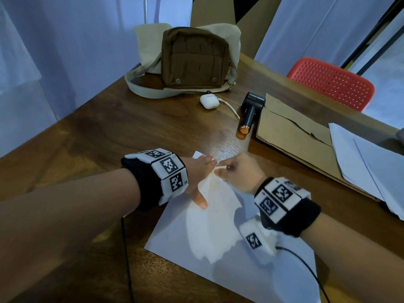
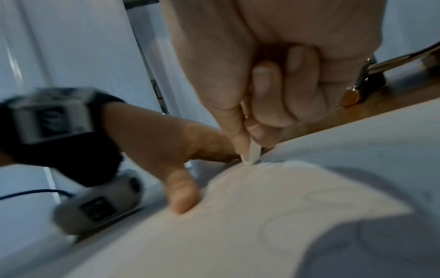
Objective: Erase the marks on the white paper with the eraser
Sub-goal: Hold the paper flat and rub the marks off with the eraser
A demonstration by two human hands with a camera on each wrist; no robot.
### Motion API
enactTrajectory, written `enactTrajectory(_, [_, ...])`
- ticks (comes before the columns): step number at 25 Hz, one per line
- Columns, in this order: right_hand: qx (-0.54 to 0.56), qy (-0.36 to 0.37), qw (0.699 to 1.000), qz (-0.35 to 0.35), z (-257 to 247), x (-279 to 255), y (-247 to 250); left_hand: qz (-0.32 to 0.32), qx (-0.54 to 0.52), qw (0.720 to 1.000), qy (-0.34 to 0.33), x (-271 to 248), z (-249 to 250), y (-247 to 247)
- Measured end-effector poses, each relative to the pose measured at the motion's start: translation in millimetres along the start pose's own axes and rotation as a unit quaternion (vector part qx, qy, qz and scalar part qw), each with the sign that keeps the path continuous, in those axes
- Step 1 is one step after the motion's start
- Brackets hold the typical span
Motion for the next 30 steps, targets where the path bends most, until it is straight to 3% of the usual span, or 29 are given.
enactTrajectory(2, [0.0, 0.05, 0.997, -0.062, 0, -16, -11, -0.001, -0.003, 1.0, 0.002, -1, 1, 1])
enactTrajectory(4, [0.028, 0.062, 0.988, -0.142, -1, -26, -9, 0.005, 0.002, 1.0, 0.002, -3, 2, 2])
enactTrajectory(5, [0.021, 0.059, 0.987, -0.146, 0, -21, -3, 0.002, 0.004, 1.0, 0.002, -4, 2, 3])
enactTrajectory(10, [-0.016, 0.029, 0.999, -0.032, 15, 7, 17, -0.008, 0.012, 1.0, 0.006, -4, 3, 2])
enactTrajectory(15, [-0.004, 0.093, 0.975, -0.201, 24, -23, 15, -0.008, 0.019, 1.0, 0.021, 3, 2, 0])
enactTrajectory(21, [-0.035, 0.059, 0.995, -0.067, 19, 11, 15, -0.059, 0.026, 0.998, 0.021, 3, -1, 1])
enactTrajectory(26, [0.003, 0.085, 0.972, -0.219, 27, -28, 15, -0.027, 0.039, 0.999, 0.024, 8, 1, 0])
enactTrajectory(30, [-0.03, 0.032, 0.996, -0.077, 19, 10, 19, -0.021, 0.027, 0.999, 0.012, 4, 2, 1])
Point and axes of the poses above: each hand's wrist, its own x-axis towards the middle knuckle, its own y-axis out of the back of the hand, z = x × y, the point moved 1 cm from there along x, towards the middle knuckle, and after that the axes turned 2 degrees about y, right-handed, at the moved point
